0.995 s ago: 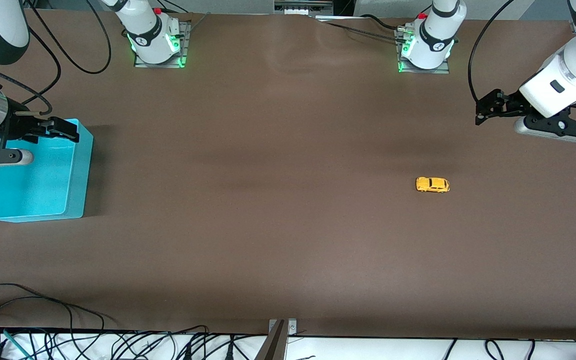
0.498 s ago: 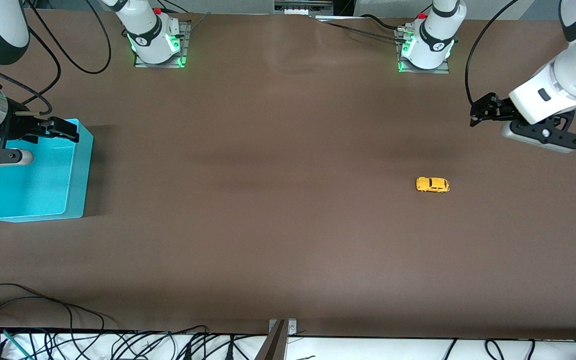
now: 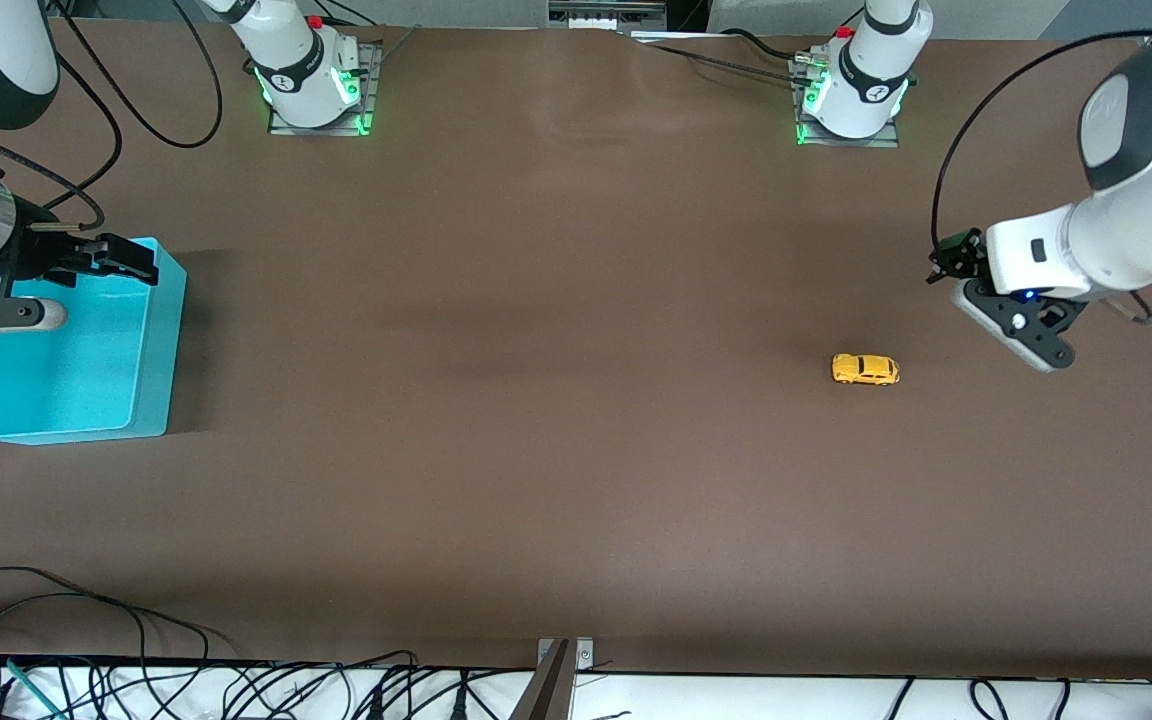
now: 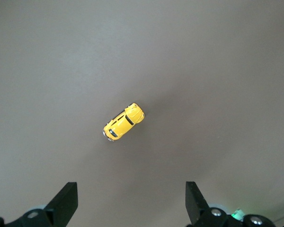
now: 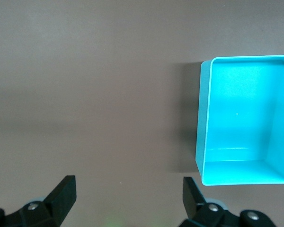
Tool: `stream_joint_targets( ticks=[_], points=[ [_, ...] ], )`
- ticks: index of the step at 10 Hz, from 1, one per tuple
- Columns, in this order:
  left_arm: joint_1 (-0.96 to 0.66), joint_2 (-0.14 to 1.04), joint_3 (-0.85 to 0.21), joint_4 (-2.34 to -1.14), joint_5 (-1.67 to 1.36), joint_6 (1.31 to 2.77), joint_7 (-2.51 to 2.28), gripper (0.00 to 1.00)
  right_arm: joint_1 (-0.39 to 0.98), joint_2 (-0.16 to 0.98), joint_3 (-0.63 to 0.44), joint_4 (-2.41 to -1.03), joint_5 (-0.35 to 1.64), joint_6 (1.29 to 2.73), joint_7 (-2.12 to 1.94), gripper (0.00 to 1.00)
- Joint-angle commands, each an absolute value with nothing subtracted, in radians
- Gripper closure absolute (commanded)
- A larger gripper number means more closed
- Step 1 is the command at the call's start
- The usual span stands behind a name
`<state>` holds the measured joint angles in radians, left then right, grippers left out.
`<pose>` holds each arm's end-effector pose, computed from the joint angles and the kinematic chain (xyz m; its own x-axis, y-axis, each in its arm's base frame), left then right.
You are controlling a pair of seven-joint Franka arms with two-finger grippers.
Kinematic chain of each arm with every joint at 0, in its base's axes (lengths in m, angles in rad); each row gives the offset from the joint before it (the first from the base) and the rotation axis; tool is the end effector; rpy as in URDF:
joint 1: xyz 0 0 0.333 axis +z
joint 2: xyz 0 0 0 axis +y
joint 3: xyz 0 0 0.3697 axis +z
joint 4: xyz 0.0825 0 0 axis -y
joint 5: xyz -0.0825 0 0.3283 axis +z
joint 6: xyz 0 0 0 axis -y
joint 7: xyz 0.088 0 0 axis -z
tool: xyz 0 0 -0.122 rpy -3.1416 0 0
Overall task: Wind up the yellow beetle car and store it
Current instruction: 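Lower the left gripper over the yellow toy car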
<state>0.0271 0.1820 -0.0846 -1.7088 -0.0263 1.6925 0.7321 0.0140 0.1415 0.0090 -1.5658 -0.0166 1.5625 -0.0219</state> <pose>0.5469 -0.0308 0.5202 0.6962 -0.7079 -0.1192 -0.6899 -0.7057 0.1613 0.5397 0.0100 0.5910 0.9885 0.0446 -0.1446 0.0468 -0.9988 0.0120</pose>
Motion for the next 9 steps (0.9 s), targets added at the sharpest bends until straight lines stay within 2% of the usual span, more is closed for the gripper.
stream_joint_targets(
  ticks=[1,5,9],
  points=[
    [0.046,0.215,-0.086,-1.797,-0.032,1.809,0.909,0.0,0.014,0.15,0.011,-1.545,-0.023,1.552,-0.008,0.0],
    [0.043,0.218,-0.09,-2.086,-0.031,2.214,1.17,0.0,0.014,0.15,0.011,-1.545,-0.021,1.555,-0.008,0.0],
    [0.049,0.325,-0.091,-2.15,-0.031,2.471,1.452,0.0,0.014,0.15,0.011,-1.545,-0.021,1.557,-0.006,0.0]
  ],
)
